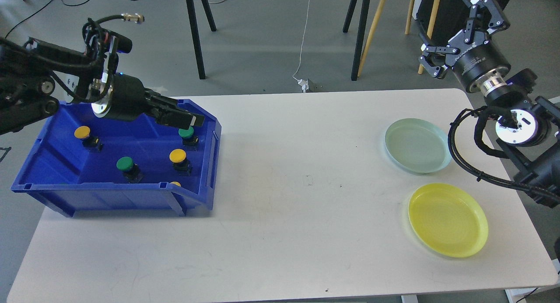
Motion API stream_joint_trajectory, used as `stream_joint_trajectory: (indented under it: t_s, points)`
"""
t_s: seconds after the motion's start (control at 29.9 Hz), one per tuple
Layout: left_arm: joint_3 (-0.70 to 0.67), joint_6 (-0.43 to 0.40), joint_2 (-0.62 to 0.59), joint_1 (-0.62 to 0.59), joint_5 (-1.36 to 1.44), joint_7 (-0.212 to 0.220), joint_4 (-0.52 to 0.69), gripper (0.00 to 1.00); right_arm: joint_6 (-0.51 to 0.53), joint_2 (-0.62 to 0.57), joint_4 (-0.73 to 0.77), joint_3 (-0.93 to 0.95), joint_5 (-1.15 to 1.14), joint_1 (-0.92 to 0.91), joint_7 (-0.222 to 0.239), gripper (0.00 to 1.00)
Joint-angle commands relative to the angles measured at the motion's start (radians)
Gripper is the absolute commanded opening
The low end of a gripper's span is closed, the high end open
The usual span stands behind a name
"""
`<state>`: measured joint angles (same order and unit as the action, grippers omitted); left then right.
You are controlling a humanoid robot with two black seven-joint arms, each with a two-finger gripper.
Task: Pass button and place on color plate
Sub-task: 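Grasp a yellow button in the bin with the left gripper and lift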
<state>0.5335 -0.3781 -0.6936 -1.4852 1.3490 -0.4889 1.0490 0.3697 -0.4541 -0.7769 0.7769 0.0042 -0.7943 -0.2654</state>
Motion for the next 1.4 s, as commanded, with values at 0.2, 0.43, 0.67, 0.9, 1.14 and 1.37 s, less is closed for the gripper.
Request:
stream_joint_trajectory:
  t_s: [0.2,0.43,0.67,0.9,1.14,1.37]
  points:
    - [0.066,0.041,0.167,0.120,0.009,0.000,-0.243,1.00,0.003,-0.067,-0.041,0.004,0.000,0.047,-0.002,1.00]
    - [0.066,0.044,0.210,0.184,0.048,0.000,-0.328,0.99,0.003,-0.067,-0.041,0.004,0.000,0.049,-0.002,1.00]
    - [0.065,0.045,0.212,0.217,0.050,0.000,-0.356,0.99,0.003,-0.066,-0.041,-0.002,0.000,0.055,-0.002,1.00]
    - [0.065,0.044,0.247,0.240,0.050,0.000,-0.388,0.98,0.005,-0.067,-0.041,-0.001,-0.001,0.072,-0.002,1.00]
    - [0.065,0.044,0.255,0.260,0.050,0.000,-0.397,0.84,0.009,-0.074,-0.041,0.002,-0.001,0.092,-0.002,1.00]
    - [0.065,0.044,0.278,0.270,0.050,0.000,-0.419,0.70,0.011,-0.083,-0.042,0.005,0.000,0.106,-0.003,1.00]
